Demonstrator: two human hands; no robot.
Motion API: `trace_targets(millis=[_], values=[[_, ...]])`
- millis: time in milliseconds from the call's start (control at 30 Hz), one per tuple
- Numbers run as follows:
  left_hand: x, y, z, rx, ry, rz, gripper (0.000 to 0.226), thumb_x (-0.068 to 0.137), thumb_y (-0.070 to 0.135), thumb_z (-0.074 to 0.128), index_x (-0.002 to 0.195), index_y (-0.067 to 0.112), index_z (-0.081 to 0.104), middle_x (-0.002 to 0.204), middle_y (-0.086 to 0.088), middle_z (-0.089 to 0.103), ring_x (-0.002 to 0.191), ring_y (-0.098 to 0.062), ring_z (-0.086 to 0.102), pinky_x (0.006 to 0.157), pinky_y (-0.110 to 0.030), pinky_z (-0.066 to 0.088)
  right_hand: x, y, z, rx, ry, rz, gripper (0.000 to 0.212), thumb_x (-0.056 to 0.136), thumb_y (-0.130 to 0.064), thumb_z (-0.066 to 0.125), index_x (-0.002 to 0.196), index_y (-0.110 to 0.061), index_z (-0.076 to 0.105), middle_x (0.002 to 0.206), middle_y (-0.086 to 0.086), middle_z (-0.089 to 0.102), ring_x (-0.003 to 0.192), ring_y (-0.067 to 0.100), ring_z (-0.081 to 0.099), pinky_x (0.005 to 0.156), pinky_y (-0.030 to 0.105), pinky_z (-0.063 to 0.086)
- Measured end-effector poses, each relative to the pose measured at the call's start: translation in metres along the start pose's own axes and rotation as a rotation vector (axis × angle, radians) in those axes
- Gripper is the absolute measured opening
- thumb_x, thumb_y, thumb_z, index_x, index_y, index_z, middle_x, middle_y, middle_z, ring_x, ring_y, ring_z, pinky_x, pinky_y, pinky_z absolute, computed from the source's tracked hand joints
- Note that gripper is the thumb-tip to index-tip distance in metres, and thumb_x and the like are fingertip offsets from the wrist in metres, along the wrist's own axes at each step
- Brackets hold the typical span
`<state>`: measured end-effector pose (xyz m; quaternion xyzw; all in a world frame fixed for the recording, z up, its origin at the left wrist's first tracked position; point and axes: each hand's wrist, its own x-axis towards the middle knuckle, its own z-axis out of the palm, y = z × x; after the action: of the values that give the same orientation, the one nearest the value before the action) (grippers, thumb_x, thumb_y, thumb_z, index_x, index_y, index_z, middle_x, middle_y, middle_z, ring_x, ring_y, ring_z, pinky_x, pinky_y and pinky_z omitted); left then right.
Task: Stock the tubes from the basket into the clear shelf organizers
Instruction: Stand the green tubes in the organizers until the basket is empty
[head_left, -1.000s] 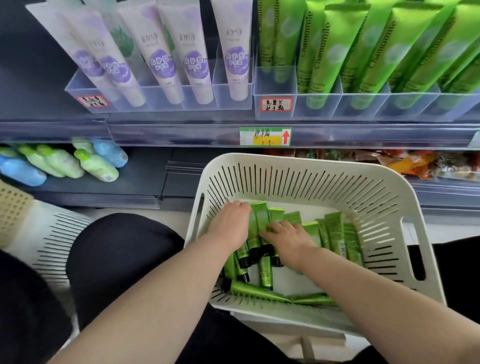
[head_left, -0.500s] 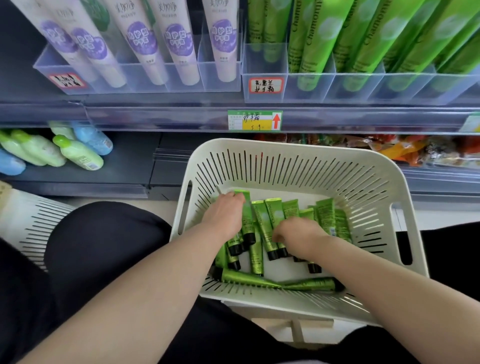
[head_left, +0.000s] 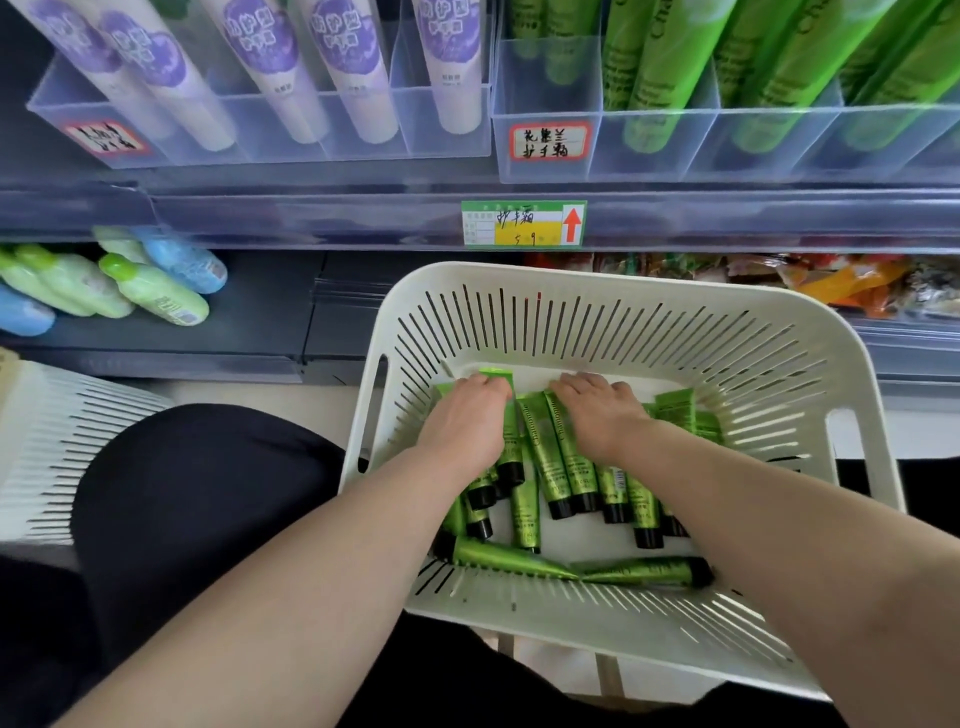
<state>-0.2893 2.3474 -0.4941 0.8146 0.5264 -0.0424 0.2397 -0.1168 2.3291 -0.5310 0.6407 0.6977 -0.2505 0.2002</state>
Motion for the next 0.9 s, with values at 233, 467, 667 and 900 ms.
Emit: trace_targets(millis=[233, 467, 667, 900], values=[[0.002, 0.003, 0.007, -0.041, -0.029, -0.004, 0.057, 0.079, -0.014, 0.052, 0.128, 0.015, 0.053, 0.126, -0.005, 0.053, 0.112, -0.020, 0.052, 0.092, -0.034, 0.048, -0.010, 0.011, -0.002, 0.014, 0.014, -0.020, 0.059, 0.082, -0.028, 0.062, 0.136, -0.024, 0.039, 0.131, 0.003, 0.044, 0.124, 0.025, 0.033, 0.100, 0.040, 0.032], [0.003, 0.013, 0.012, -0.012, -0.014, 0.008, 0.048, 0.086, -0.006, 0.055, 0.130, 0.015, 0.052, 0.132, -0.004, 0.052, 0.120, -0.020, 0.049, 0.096, -0.033, 0.043, -0.048, 0.035, -0.002, 0.398, 0.051, 0.054, 0.049, 0.077, -0.021, 0.073, 0.121, -0.024, 0.052, 0.118, 0.002, 0.053, 0.105, 0.019, 0.052, 0.087, 0.033, 0.047], [0.026, 0.037, 0.012, 0.082, -0.121, 0.025, 0.060, 0.077, -0.016, 0.046, 0.132, 0.007, 0.048, 0.126, -0.012, 0.053, 0.118, -0.027, 0.047, 0.085, -0.035, 0.043, -0.068, 0.033, -0.025, 0.535, 0.209, 0.113, 0.027, 0.086, -0.019, 0.064, 0.109, -0.029, 0.054, 0.096, 0.001, 0.063, 0.068, 0.013, 0.059, 0.053, 0.027, 0.050], [0.045, 0.044, 0.024, 0.226, -0.245, -0.010, 0.060, 0.079, -0.013, 0.045, 0.137, 0.003, 0.041, 0.128, -0.017, 0.050, 0.121, -0.031, 0.041, 0.097, -0.039, 0.041, -0.090, 0.038, -0.027, 0.644, 0.265, 0.128, 0.024, 0.090, -0.019, 0.059, 0.113, -0.027, 0.062, 0.109, -0.002, 0.067, 0.087, 0.016, 0.063, 0.077, 0.033, 0.055]])
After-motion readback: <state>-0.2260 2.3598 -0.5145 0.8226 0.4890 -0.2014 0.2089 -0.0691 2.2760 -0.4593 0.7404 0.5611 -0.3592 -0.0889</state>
